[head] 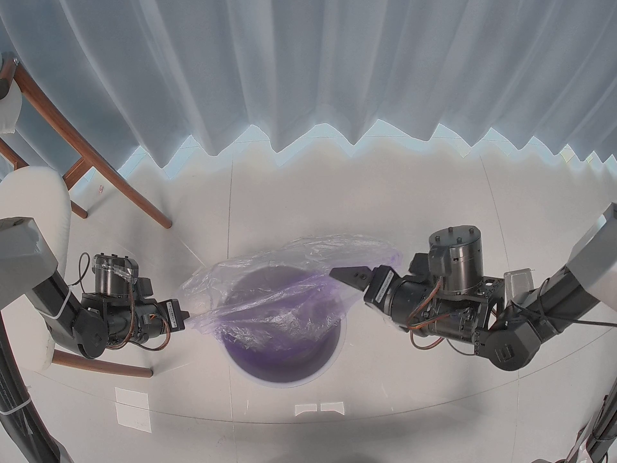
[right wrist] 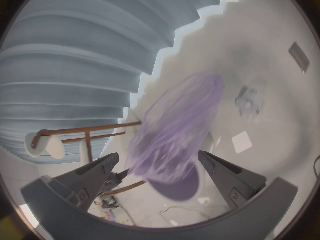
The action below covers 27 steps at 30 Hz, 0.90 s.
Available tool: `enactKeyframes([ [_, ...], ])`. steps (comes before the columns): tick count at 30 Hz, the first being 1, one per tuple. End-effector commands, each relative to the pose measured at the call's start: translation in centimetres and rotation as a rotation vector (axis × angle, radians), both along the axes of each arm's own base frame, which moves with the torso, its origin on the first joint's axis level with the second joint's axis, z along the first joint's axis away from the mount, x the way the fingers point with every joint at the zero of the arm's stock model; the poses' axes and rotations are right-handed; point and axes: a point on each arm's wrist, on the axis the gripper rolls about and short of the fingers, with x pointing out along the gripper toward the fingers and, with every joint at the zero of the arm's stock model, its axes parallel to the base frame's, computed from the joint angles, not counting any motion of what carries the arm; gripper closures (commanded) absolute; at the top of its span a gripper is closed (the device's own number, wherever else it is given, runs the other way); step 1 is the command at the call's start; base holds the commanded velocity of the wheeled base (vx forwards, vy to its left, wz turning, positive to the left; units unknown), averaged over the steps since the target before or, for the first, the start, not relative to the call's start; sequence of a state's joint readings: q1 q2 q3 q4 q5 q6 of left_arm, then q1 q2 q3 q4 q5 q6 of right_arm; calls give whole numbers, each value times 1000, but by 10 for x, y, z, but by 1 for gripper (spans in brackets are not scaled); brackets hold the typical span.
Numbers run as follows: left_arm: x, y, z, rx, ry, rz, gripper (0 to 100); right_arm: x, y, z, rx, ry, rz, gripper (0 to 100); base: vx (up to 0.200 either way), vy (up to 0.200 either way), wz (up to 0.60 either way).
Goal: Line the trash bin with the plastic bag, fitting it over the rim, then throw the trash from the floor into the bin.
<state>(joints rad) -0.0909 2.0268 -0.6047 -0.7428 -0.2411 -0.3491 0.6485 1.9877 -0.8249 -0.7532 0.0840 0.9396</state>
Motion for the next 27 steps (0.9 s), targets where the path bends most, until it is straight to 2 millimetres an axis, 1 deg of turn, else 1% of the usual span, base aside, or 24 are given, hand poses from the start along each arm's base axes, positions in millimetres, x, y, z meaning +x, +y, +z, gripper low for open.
enactKeyframes([
  [1,-7,-7,11,-4,-27,-25,100,-25,29,26,84,35,79,0,0,0,0],
  [2,-7,-7,11,-4,-27,-25,100,-25,29,26,84,35,79,0,0,0,0],
  [3,-11,-9,14,-6,-33,-33,100,-20,36,23,93,58,74,0,0,0,0],
  [5,-15,-12,17,-6,-39,-46,100,-12,44,22,101,62,70,0,0,0,0],
  [6,-15,-12,17,-6,-39,-46,100,-12,44,22,101,62,70,0,0,0,0],
  [7,-19,-14,22,-6,-50,-56,100,-4,51,18,106,74,65,0,0,0,0],
  [11,-24,-18,27,-9,-65,-68,100,8,62,5,103,113,53,0,0,0,0],
  [14,-25,-18,27,-6,-66,-68,100,12,66,-1,98,123,51,0,0,0,0],
  [15,-25,-18,27,-6,-66,-67,100,14,68,-8,88,134,50,0,0,0,0],
  [18,-25,-18,28,-6,-69,-67,100,17,71,-17,79,142,46,0,0,0,0],
  [20,-24,-18,28,-6,-69,-67,100,18,71,-16,80,138,40,0,0,0,0],
  [21,-24,-18,28,-6,-70,-67,100,19,70,-12,86,128,33,0,0,0,0],
  [25,-25,-19,28,-4,-69,-71,100,17,69,-6,91,120,30,0,0,0,0],
  [27,-25,-20,27,-3,-67,-74,100,14,66,3,102,105,31,0,0,0,0],
])
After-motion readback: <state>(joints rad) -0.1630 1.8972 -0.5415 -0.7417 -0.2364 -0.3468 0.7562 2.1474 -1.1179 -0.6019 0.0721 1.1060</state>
